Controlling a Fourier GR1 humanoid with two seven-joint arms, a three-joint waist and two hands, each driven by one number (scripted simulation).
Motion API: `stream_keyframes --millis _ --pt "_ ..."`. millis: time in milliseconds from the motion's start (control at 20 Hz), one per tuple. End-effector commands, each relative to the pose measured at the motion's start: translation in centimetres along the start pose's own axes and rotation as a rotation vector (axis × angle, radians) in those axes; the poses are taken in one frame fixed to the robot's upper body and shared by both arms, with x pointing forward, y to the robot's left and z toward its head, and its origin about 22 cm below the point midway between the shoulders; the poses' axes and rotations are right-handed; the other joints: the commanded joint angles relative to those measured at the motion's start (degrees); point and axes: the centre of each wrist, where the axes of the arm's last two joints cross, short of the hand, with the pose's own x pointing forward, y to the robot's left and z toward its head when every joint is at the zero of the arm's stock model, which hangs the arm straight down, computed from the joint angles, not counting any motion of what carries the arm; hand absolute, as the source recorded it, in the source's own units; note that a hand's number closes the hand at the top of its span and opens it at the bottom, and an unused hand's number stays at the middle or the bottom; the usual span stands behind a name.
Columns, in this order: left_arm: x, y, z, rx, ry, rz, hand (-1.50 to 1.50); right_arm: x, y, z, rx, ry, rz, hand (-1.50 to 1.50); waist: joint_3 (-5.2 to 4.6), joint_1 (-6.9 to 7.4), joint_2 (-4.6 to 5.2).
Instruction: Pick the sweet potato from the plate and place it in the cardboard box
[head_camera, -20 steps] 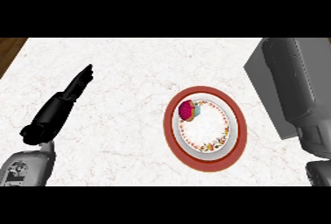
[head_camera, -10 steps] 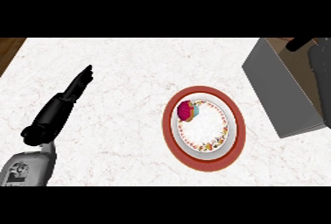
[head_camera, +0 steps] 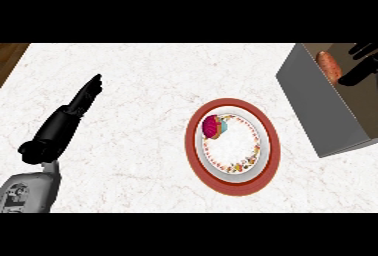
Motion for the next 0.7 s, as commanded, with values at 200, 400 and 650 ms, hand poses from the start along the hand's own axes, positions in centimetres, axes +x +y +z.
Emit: stream_keyframes --millis 200,400,650 --pt "0.4 0.8 -0.8 0.004 -0.014 -0.005 0.00 -2.7 -0.8 0.1 -0.120 -0.251 -0.237 -1.50 0.05 0.09 0.18" --pt "-0.3 0.0 0.3 0.005 0.006 0.003 0.00 -2.7 -3.4 1.3 -0.302 -0.347 -0.730 -1.50 0.31 -0.62 -0.36" --pt "-1.0 -0.7 0.4 0.013 0.009 -0.004 0.00 -5.6 -3.4 0.6 -0.374 -0.259 -1.098 -1.50 0.10 -0.34 0.13"
